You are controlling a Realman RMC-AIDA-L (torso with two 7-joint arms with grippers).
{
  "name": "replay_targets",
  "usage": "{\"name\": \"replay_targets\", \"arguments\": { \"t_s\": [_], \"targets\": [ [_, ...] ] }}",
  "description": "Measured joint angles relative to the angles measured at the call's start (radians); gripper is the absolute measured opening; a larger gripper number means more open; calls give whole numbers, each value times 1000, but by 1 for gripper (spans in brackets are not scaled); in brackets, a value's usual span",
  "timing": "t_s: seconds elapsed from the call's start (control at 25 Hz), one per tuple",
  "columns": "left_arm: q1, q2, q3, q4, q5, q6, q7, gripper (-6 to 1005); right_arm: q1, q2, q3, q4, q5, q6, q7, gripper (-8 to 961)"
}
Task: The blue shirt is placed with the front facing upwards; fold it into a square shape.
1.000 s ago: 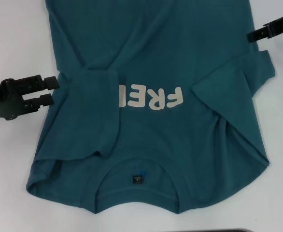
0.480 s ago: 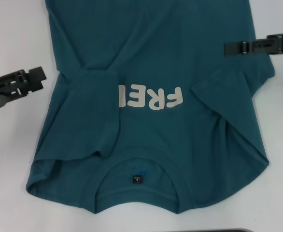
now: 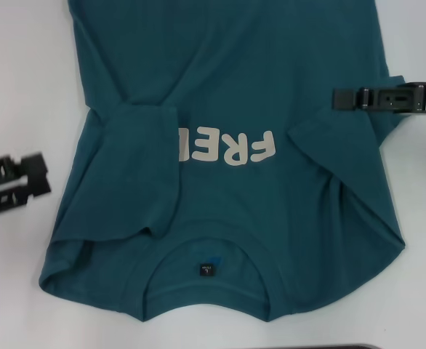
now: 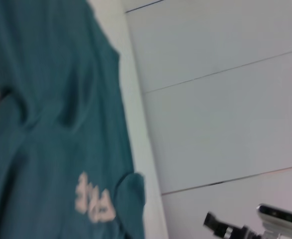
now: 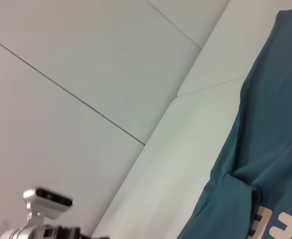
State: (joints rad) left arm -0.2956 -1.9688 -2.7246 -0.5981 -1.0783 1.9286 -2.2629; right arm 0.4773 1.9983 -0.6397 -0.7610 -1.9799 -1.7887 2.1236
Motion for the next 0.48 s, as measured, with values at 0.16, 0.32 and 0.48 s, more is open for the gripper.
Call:
{"name": "replay_targets", "arguments": {
  "t_s": [0.16,0.32,0.48],
  "targets": [
    [44,0,8,-1,30,2,-23,688,5,6,2,4,1,1,-5,747],
    [59,-2,9,-2,77,-4,-38,638,16,8,3,6,2,2,-8,747],
    [62,-1,2,-2,151,-35,-61,552,21,8,3,7,0,9,-4,746]
  ]
}}
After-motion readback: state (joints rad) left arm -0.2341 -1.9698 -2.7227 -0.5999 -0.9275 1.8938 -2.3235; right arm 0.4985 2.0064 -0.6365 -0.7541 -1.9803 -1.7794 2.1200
